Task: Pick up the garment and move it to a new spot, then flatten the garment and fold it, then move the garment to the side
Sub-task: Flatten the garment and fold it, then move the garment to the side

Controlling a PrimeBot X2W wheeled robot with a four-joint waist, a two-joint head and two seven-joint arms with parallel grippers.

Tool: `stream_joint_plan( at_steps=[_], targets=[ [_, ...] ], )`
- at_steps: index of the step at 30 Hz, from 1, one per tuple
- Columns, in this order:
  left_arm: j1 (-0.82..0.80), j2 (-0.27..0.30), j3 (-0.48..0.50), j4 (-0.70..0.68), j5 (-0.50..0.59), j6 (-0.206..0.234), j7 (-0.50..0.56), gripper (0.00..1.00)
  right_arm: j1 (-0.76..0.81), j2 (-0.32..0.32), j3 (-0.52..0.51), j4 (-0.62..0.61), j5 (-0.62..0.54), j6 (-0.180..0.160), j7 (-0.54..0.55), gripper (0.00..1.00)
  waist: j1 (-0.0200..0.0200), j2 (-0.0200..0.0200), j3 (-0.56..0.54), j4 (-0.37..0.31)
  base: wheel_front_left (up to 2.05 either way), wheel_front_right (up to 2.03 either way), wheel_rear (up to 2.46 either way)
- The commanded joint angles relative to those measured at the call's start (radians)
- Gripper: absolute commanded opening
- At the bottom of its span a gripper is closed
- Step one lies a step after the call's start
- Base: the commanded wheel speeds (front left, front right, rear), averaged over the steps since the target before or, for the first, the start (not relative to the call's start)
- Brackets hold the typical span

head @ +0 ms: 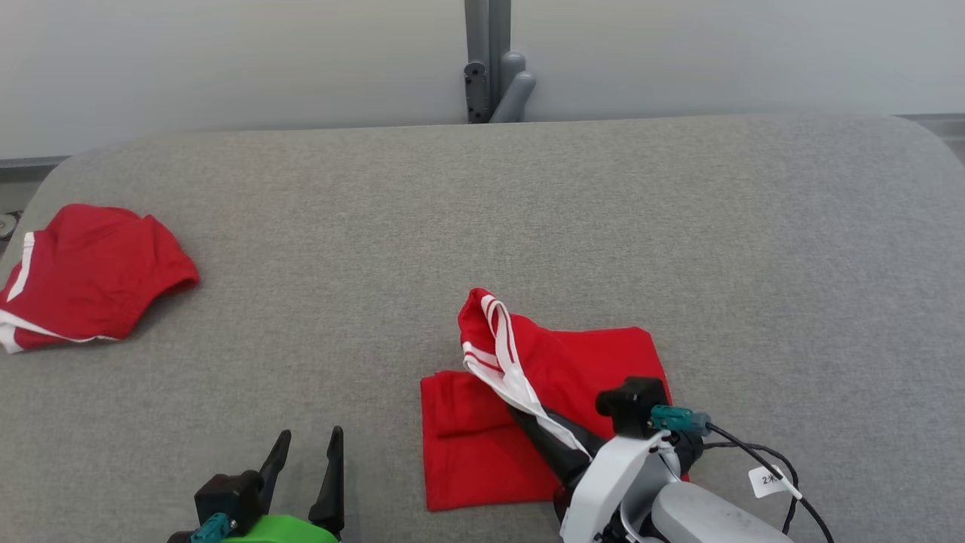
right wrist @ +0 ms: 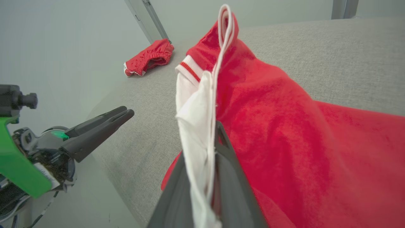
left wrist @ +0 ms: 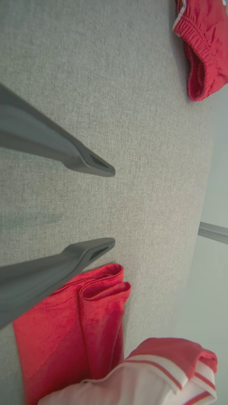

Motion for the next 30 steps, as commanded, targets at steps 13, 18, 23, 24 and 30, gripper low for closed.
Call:
stream_joint_plan(
  at_steps=[13, 18, 23, 24, 30],
  targets=[
    [-0.011, 0.005, -0.001, -0.008, -0.003, 0.002, 0.0, 1.0, -0.105, 0.068, 0.009, 0.251, 0.003, 0.0, -0.062, 1.0, 0.0, -0.0001, 0.024, 0.111, 0.0, 0.0, 0.0],
    [-0.005, 0.006, 0.03, -0.018, -0.012, 0.002, 0.0, 1.0, -0.08, 0.025, -0.106, 0.189, 0.002, 0.0, -0.069, 1.0, 0.0, -0.0001, 0.028, 0.073, 0.0, 0.0, 0.0],
    [-0.015, 0.005, 0.041, -0.041, -0.013, 0.002, 0.0, 1.0, 0.011, -0.022, -0.303, 0.117, -0.081, 0.0, -0.068, 1.0, 0.0, -0.0001, 0.028, 0.036, 0.0, 0.0, 0.0],
    [-0.017, 0.006, 0.048, -0.044, -0.019, 0.002, 0.0, 1.0, 0.026, -0.026, -0.338, 0.109, -0.101, 0.0, -0.068, 1.0, 0.0, -0.0001, 0.028, 0.032, 0.0, 0.0, 0.0],
    [-0.026, 0.006, 0.051, -0.058, -0.011, 0.002, 0.0, 1.0, 0.108, -0.014, -0.435, 0.127, -0.16, 0.0, -0.069, 1.0, 0.0, -0.0001, 0.024, 0.02, 0.0, 0.0, 0.0]
  ],
)
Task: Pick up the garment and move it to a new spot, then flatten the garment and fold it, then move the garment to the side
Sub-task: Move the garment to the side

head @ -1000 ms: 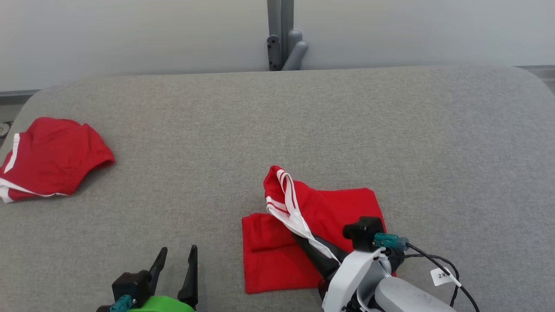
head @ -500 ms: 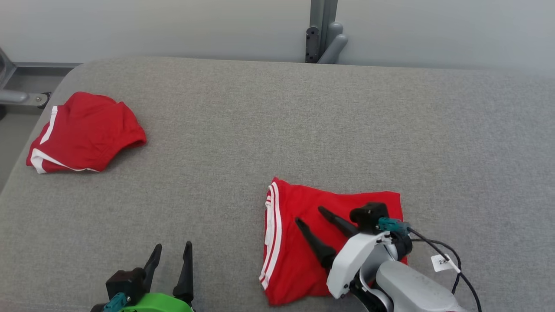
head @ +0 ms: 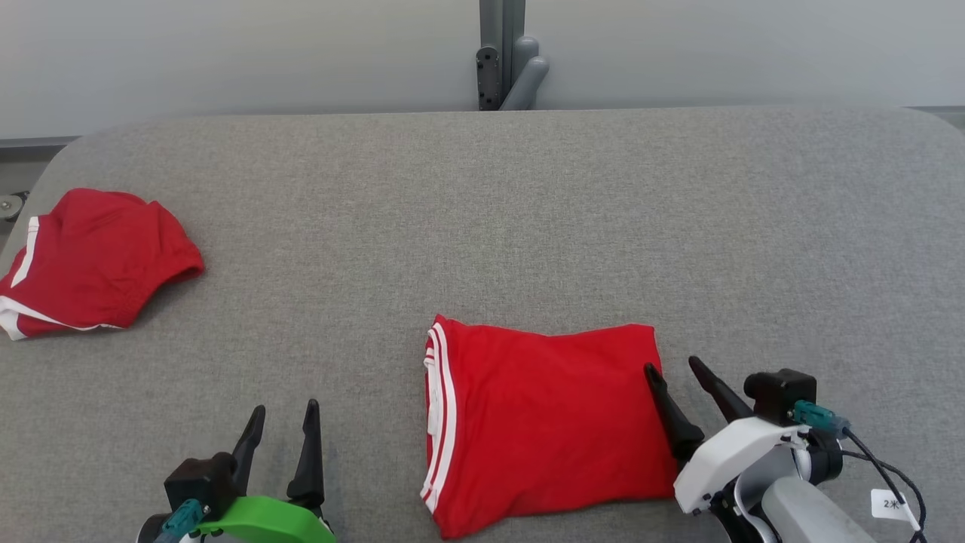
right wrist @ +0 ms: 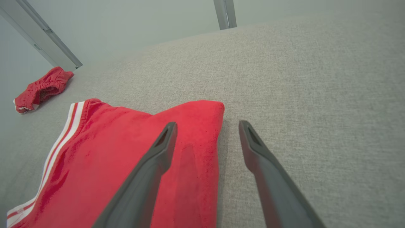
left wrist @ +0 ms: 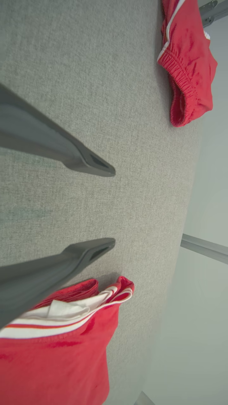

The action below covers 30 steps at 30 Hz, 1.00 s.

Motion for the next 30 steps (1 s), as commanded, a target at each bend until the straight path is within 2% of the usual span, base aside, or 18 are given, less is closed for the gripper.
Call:
stream_joint_plan(
  at_steps=[1, 4, 16, 17, 18, 20, 24, 30],
  targets=[
    [-0.014, 0.004, 0.001, -0.015, 0.0, 0.002, 0.0, 1.0, 0.024, 0.011, -0.011, 0.026, -0.001, 0.0, -0.002, 1.0, 0.0, -0.0001, -0.003, 0.001, 0.0, 0.0, 0.0],
    [-0.01, 0.004, -0.008, -0.026, 0.002, 0.002, 0.0, 1.0, 0.034, 0.037, 0.0, 0.086, 0.017, 0.0, -0.003, 1.0, 0.0, -0.0001, -0.007, 0.014, 0.0, 0.0, 0.0],
    [-0.012, 0.004, -0.025, -0.064, 0.016, 0.002, 0.0, 1.0, -0.033, 0.05, 0.033, 0.241, 0.046, 0.0, -0.002, 1.0, 0.0, -0.0001, -0.004, 0.055, 0.0, 0.0, 0.0],
    [-0.014, 0.004, -0.028, -0.067, 0.016, 0.002, 0.0, 1.0, -0.038, 0.05, 0.034, 0.249, 0.045, 0.0, -0.002, 0.77, 0.0, -0.0001, -0.002, 0.058, 0.0, 0.0, 0.0],
    [-0.016, 0.004, -0.03, -0.07, 0.015, 0.002, 0.0, 1.0, -0.042, 0.049, 0.039, 0.258, 0.043, 0.0, -0.001, 0.38, 0.0, -0.0001, -0.002, 0.06, 0.0, 0.0, 0.0],
    [-0.02, 0.004, -0.034, -0.075, 0.012, 0.002, 0.0, 1.0, -0.049, 0.047, 0.047, 0.272, 0.046, 0.0, 0.0, 0.0, 0.0, -0.0001, 0.001, 0.065, 0.0, 0.0, 0.0],
    [-0.021, 0.004, -0.038, -0.081, 0.012, 0.002, 0.0, 1.0, -0.062, 0.035, 0.051, 0.28, 0.05, 0.0, 0.0, 0.0, 0.0, -0.0001, 0.005, 0.066, 0.0, 0.0, 0.0],
    [-0.038, 0.004, -0.069, -0.075, 0.045, 0.002, 0.0, 1.0, -0.062, 0.017, -0.012, 0.23, 0.024, -0.001, -0.001, 0.0, 0.0, -0.0001, 0.004, 0.035, 0.0, 0.0, 0.0]
  ],
)
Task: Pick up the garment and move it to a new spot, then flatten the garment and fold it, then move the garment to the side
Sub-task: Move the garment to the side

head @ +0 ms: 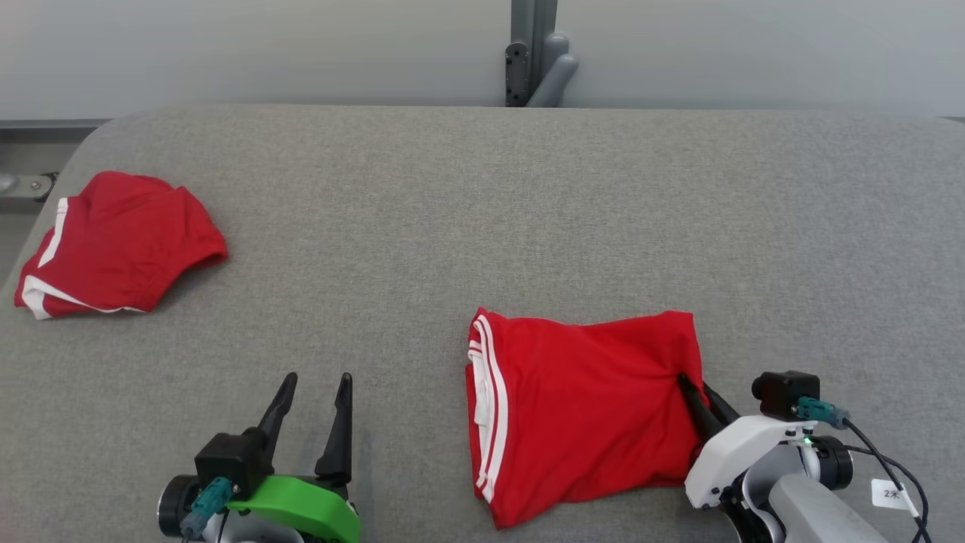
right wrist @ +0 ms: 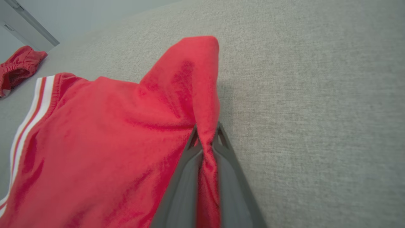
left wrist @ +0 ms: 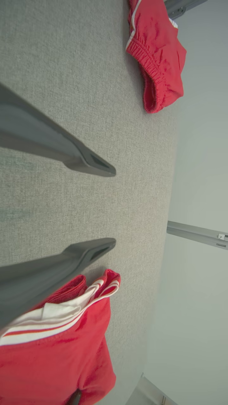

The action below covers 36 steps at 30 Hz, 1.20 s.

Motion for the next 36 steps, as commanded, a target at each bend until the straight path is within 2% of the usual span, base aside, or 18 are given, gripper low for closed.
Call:
stream_joint_plan(
  at_steps=[1, 6, 7, 12, 18, 23, 27, 36],
  targets=[
    [-0.023, 0.005, 0.005, -0.004, 0.008, 0.002, 0.0, 1.0, -0.003, -0.008, -0.015, -0.008, -0.016, -0.002, 0.0, 0.0, 0.0, 0.0, -0.001, -0.031, 0.0, 0.0, 0.0],
    [-0.025, 0.004, 0.009, -0.017, 0.019, 0.002, 0.0, 1.0, -0.008, 0.007, -0.032, -0.025, -0.041, -0.002, 0.0, 0.0, 0.0, 0.0, 0.003, -0.159, 0.0, 0.0, 0.0],
    [-0.026, 0.004, 0.005, -0.023, 0.022, 0.002, 0.0, 1.0, -0.007, 0.011, -0.032, -0.029, -0.044, -0.002, 0.0, 0.0, 0.0, 0.0, 0.006, -0.222, 0.0, 0.0, 0.0],
    [-0.037, 0.004, -0.005, -0.042, 0.019, 0.002, 0.0, 1.0, -0.014, 0.025, -0.005, -0.048, -0.048, -0.002, 0.0, 0.0, 0.0, 0.0, 0.018, -0.383, 0.0, 0.0, 0.0],
    [-0.053, 0.005, -0.026, -0.059, 0.027, 0.002, 0.0, 1.0, -0.02, 0.047, 0.029, -0.081, -0.034, -0.002, 0.0, 0.0, 0.0, 0.0, 0.035, -0.534, 0.0, 0.0, 0.0],
    [-0.065, 0.005, -0.034, -0.075, 0.023, 0.002, 0.0, 1.0, -0.019, 0.052, 0.048, -0.102, -0.029, -0.002, 0.0, 0.0, 0.0, 0.0, 0.05, -0.585, 0.0, 0.0, 0.0],
    [-0.078, 0.013, -0.048, -0.089, 0.031, 0.002, 0.0, 1.0, -0.011, 0.056, 0.052, -0.119, -0.027, -0.002, 0.0, 0.0, 0.0, 0.0, 0.068, -0.6, 0.0, 0.0, 0.0],
    [-0.102, 0.028, -0.067, -0.122, 0.036, 0.002, 0.0, 1.0, -0.049, 0.053, 0.016, -0.161, -0.057, -0.002, 0.0, 0.0, 0.0, 0.0, 0.126, -0.548, 0.0, 0.0, 0.0]
  ],
)
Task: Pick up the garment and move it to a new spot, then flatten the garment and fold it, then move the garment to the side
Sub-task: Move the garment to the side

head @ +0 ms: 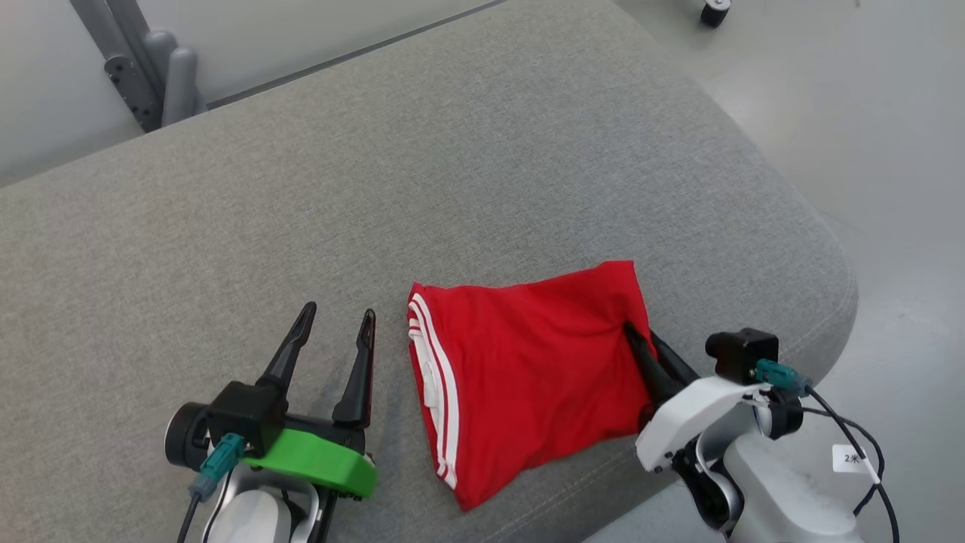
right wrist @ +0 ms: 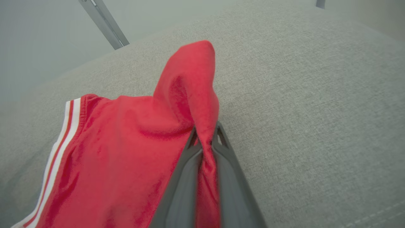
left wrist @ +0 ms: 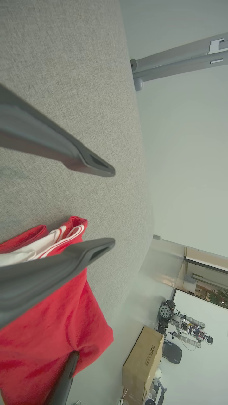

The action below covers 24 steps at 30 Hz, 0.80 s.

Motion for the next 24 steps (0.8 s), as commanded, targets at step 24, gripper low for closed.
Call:
stream_joint_plan(
  at_steps=[24],
  targets=[
    [-0.155, 0.138, -0.047, -0.137, 0.082, 0.002, 0.0, 1.0, -0.52, -0.239, -0.502, 0.28, -0.289, -0.002, 0.0, 0.0, 0.0, 0.0, 0.338, 0.304, 0.0, 0.0, 0.0]
  ],
)
